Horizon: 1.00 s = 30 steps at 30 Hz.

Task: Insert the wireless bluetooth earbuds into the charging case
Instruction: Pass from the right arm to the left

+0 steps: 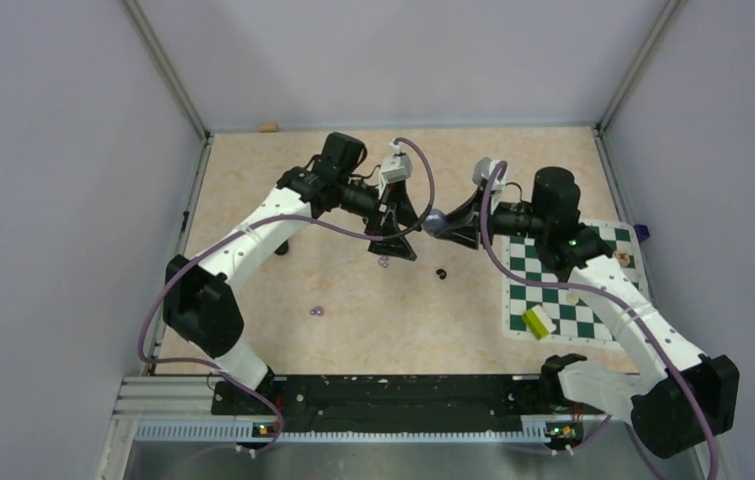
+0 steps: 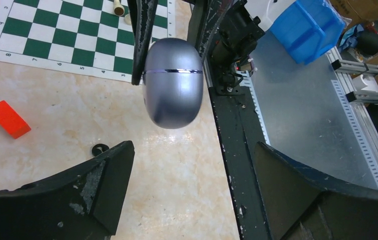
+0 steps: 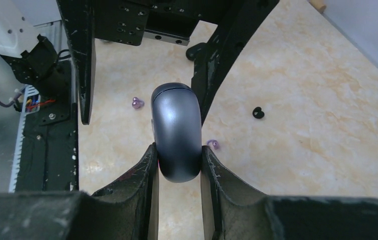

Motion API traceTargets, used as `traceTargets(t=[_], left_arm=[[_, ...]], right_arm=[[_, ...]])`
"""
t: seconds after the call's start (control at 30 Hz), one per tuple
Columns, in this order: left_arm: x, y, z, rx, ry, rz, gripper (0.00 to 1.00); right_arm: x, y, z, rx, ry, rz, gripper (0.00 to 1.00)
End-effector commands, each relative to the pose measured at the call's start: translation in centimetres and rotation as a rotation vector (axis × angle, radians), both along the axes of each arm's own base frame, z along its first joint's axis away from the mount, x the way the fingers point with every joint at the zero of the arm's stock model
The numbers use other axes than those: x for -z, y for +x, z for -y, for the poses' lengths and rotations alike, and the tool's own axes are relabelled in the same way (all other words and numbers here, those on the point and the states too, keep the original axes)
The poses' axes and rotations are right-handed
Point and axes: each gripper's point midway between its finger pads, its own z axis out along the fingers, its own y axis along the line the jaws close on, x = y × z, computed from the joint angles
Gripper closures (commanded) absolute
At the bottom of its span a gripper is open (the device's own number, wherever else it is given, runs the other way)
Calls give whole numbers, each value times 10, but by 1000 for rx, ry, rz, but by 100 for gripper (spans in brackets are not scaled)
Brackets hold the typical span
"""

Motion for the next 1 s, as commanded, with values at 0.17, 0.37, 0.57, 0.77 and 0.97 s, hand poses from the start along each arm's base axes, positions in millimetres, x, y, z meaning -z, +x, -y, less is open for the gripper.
traceTargets(t=[0.17, 0.37, 0.57, 0.77, 0.97], left_arm=[[-14, -3, 7, -4, -13, 60, 11], [-12, -2, 10, -26, 10, 90, 20], [-13, -2, 13, -25, 15, 80, 25], [-15, -2, 15, -24, 12, 75, 32], [-15, 0, 15, -36, 16, 71, 38]], right_arm=[[-3, -11, -15, -121, 57, -51, 91], [3, -9, -17, -132, 38, -92, 91], [10, -10, -19, -153, 35, -123, 91], [13, -11, -19, -161, 31, -138, 91], [16, -7, -19, -144, 26, -140, 91]])
